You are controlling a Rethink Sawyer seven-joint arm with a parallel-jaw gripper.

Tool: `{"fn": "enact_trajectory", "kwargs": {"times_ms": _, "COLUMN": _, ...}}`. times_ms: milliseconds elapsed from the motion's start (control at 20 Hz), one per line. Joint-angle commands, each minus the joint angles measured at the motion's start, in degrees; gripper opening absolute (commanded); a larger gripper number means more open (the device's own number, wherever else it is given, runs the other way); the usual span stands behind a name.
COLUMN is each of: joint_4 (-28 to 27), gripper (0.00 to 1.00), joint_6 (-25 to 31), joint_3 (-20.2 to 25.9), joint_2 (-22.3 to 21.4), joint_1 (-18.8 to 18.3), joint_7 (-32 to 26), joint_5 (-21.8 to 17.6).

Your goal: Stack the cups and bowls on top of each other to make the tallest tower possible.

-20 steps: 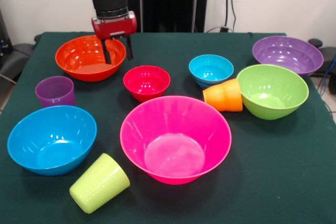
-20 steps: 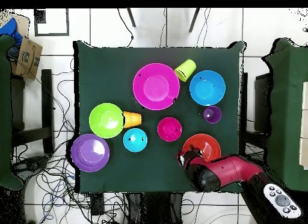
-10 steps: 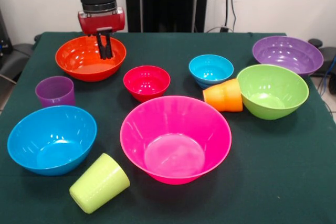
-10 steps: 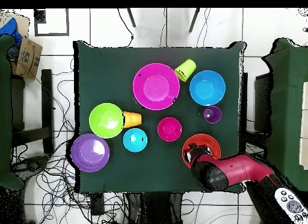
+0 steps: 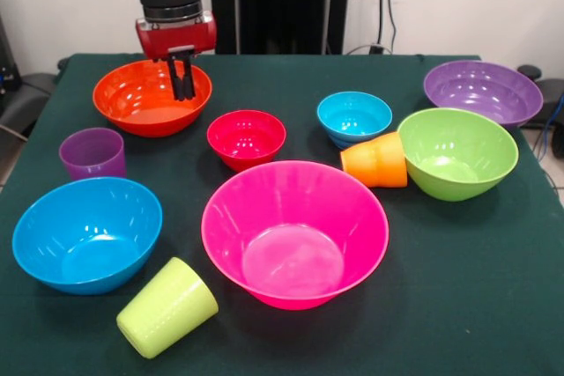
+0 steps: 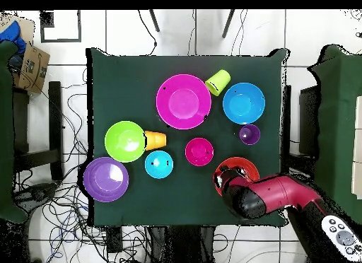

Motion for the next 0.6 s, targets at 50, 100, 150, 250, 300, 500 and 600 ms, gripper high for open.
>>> {"fn": "enact_trajectory", "kwargs": {"times_ms": 50, "joint_4": 1.67, "gripper": 0.0, "joint_6": 5.23, "joint_3": 3.99, "joint_2": 0.29, "joint_1": 0.38, "joint_7": -16.14, "joint_5": -1.91}}
{"fn": "enact_trajectory", "kwargs": {"times_ms": 100, "joint_4": 1.93, "gripper": 0.0, "joint_6": 5.33, "joint_3": 4.4, "joint_2": 0.4, "joint_1": 0.22, "joint_7": -16.38, "joint_5": -1.92}}
{"fn": "enact_trajectory", "kwargs": {"times_ms": 150, "joint_4": 2.15, "gripper": 0.0, "joint_6": 5.33, "joint_3": 4.05, "joint_2": -0.04, "joint_1": 0.95, "joint_7": -16.07, "joint_5": -2.67}}
{"fn": "enact_trajectory", "kwargs": {"times_ms": 250, "joint_4": 2.24, "gripper": 0.0, "joint_6": 5.96, "joint_3": 1.9, "joint_2": -0.83, "joint_1": 2.65, "joint_7": -12.73, "joint_5": -2.91}}
{"fn": "enact_trajectory", "kwargs": {"times_ms": 300, "joint_4": 2.06, "gripper": 0.0, "joint_6": 6.61, "joint_3": 1.08, "joint_2": -1.13, "joint_1": 3.21, "joint_7": -12.2, "joint_5": -3.04}}
{"fn": "enact_trajectory", "kwargs": {"times_ms": 500, "joint_4": 1.9, "gripper": 0.0, "joint_6": 7.07, "joint_3": 1.48, "joint_2": -0.51, "joint_1": 2.33, "joint_7": -14.31, "joint_5": -3.14}}
{"fn": "enact_trajectory", "kwargs": {"times_ms": 600, "joint_4": 1.57, "gripper": 1.0, "joint_6": 8.09, "joint_3": 2.35, "joint_2": 0.38, "joint_1": 1.07, "joint_7": -15.68, "joint_5": -1.61}}
